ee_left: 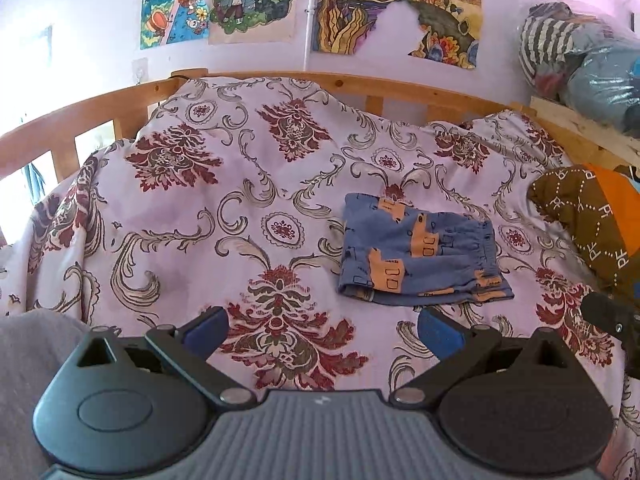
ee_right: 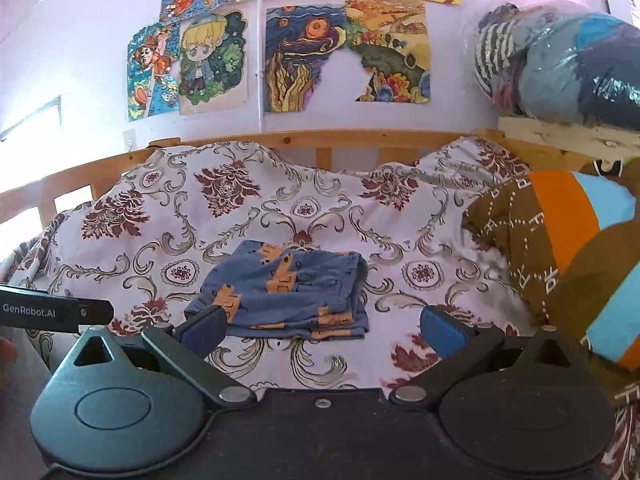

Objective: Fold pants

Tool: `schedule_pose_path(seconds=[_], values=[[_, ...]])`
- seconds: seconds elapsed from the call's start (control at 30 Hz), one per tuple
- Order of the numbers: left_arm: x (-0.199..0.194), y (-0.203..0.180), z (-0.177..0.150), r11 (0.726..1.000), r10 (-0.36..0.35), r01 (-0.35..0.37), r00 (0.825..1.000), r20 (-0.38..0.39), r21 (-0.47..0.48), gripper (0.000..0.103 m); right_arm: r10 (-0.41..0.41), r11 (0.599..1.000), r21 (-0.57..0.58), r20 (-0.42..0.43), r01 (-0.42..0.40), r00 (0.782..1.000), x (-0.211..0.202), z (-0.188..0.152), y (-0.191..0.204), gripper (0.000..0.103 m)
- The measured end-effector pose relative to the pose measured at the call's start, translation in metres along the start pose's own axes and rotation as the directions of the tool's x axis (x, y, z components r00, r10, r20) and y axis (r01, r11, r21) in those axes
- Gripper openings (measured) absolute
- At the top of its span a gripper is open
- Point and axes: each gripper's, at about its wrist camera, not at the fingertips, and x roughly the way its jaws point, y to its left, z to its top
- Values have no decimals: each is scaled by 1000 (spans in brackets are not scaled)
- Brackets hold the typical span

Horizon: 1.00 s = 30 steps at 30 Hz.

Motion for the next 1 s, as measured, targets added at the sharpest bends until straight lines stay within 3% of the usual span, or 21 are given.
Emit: schedule_pose_path(seconds=[0.57, 1.0], values=[[8, -13, -6, 994, 50, -45, 997, -50, 97, 103, -5, 999, 34, -45, 6, 999, 8, -15, -8, 102], [8, -15, -7, 993, 53, -47, 997, -56, 109, 103, -7, 999, 37, -44, 8, 999, 8, -15, -9, 102]])
